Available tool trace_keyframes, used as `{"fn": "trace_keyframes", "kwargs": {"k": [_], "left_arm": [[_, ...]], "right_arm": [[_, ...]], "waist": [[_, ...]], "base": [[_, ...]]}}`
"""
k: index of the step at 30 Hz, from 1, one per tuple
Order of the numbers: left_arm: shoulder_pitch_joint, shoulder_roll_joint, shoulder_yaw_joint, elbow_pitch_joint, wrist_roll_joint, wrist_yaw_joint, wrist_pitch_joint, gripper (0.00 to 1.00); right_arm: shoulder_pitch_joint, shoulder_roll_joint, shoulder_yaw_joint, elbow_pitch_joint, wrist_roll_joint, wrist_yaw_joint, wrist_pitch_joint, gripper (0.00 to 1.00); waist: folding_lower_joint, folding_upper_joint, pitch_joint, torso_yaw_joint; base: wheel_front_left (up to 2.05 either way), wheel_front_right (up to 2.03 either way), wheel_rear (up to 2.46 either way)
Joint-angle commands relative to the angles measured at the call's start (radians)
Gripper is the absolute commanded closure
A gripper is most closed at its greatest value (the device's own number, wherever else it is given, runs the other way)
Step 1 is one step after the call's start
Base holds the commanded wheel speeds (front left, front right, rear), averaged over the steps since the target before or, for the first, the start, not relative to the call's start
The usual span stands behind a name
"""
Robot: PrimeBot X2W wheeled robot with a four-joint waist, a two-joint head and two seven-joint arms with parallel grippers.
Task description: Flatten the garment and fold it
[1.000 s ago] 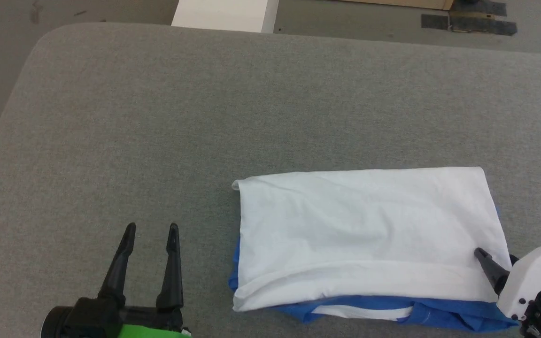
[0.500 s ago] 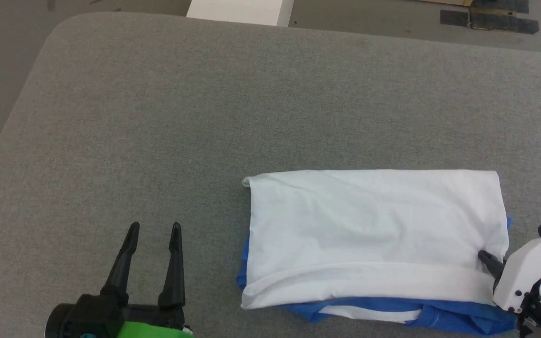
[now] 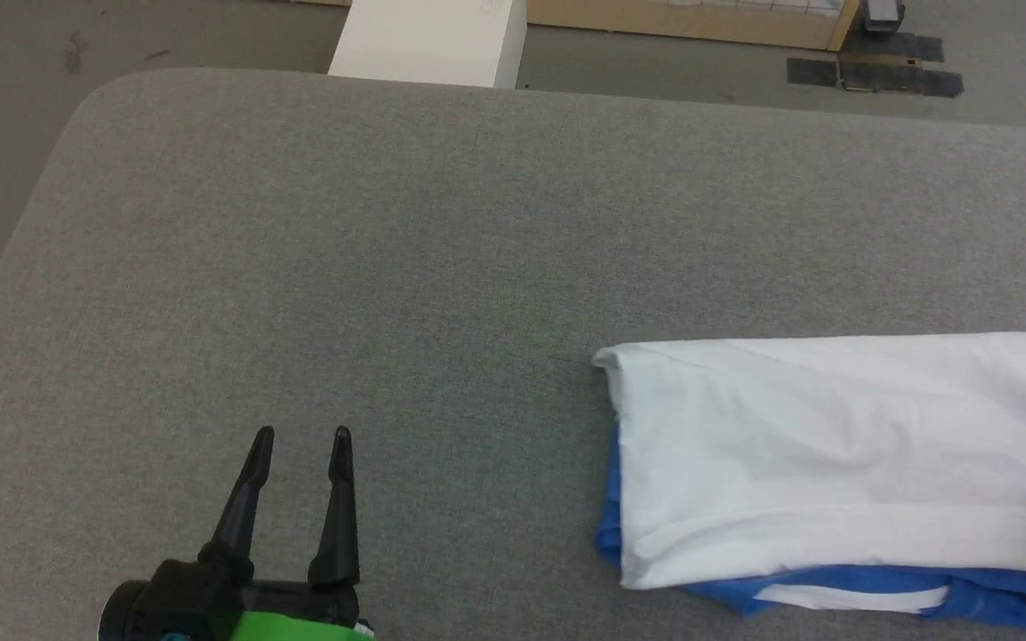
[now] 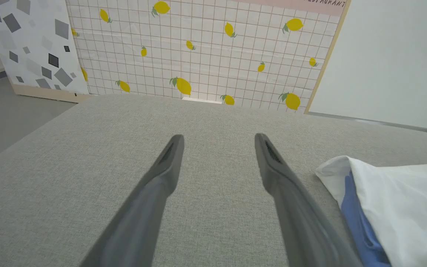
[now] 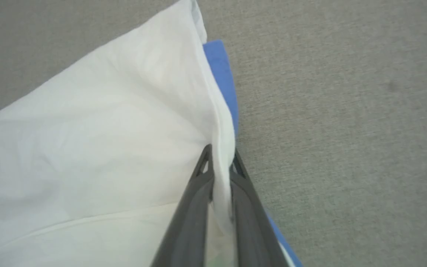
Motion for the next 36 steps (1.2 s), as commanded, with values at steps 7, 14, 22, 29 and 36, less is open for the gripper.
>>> {"fn": "trace_keyframes", "kwargs": {"k": [7,14,22,29,36], "left_arm": [[0.014,-0.020,0.003,0.009,0.013,-0.018,-0.004,0.00],[0.012,-0.039,-0.002,0.025,0.016,-0.035,-0.004,0.00],[0.009,-0.056,-0.005,0.048,0.017,-0.058,-0.004,0.00],[0.005,-0.065,-0.002,0.062,0.020,-0.074,-0.004,0.00],[-0.002,-0.076,-0.006,0.077,0.021,-0.087,-0.004,0.00]], "right_arm": [[-0.018,-0.043,0.009,-0.103,0.007,-0.002,0.069,1.00],[-0.005,-0.017,0.200,-0.281,0.068,-0.002,0.194,1.00],[0.034,0.020,0.423,-0.405,0.107,-0.002,0.292,1.00],[0.020,0.029,0.567,-0.400,0.126,-0.002,0.309,1.00],[-0.007,0.047,0.649,-0.311,0.091,-0.002,0.241,1.00]], "waist": [[0.0000,0.0000,-0.016,-0.025],[0.0000,0.0000,-0.015,-0.028],[0.0000,0.0000,-0.021,-0.002],[0.0000,0.0000,-0.021,0.021],[0.0000,0.0000,-0.018,0.042]], "base": [[0.00,0.00,0.00],[0.00,0.00,0.00],[0.00,0.00,0.00],[0.00,0.00,0.00],[0.00,0.00,0.00]]}}
